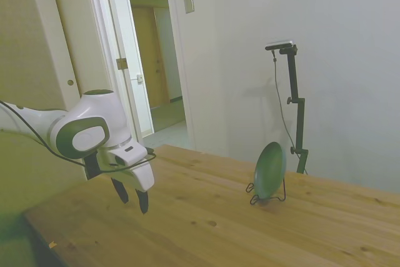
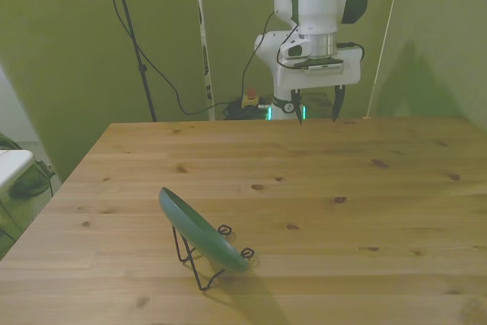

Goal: Unload the plate

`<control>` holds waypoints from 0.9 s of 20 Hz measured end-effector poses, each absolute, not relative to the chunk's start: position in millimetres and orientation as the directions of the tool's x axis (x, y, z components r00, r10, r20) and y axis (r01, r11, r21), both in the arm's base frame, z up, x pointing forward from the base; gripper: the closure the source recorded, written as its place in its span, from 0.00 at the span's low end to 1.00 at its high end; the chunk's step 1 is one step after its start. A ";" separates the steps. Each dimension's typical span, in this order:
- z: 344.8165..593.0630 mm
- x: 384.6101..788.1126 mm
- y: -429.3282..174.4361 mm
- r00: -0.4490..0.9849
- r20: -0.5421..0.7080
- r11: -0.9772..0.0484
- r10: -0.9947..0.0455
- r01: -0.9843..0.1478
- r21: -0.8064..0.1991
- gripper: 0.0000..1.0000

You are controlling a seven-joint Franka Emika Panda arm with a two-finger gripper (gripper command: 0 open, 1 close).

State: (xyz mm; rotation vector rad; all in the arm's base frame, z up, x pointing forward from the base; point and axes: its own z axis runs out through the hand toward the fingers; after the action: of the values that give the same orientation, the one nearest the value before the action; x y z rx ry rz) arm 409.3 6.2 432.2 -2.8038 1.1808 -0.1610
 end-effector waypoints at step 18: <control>560.9 538.7 -169.4 0.374 0.276 -0.445 -0.885 -0.855 -0.268 0.00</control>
State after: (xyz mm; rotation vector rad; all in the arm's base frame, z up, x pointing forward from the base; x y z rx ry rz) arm 538.7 -169.4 560.9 -2.5371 1.6100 -0.5883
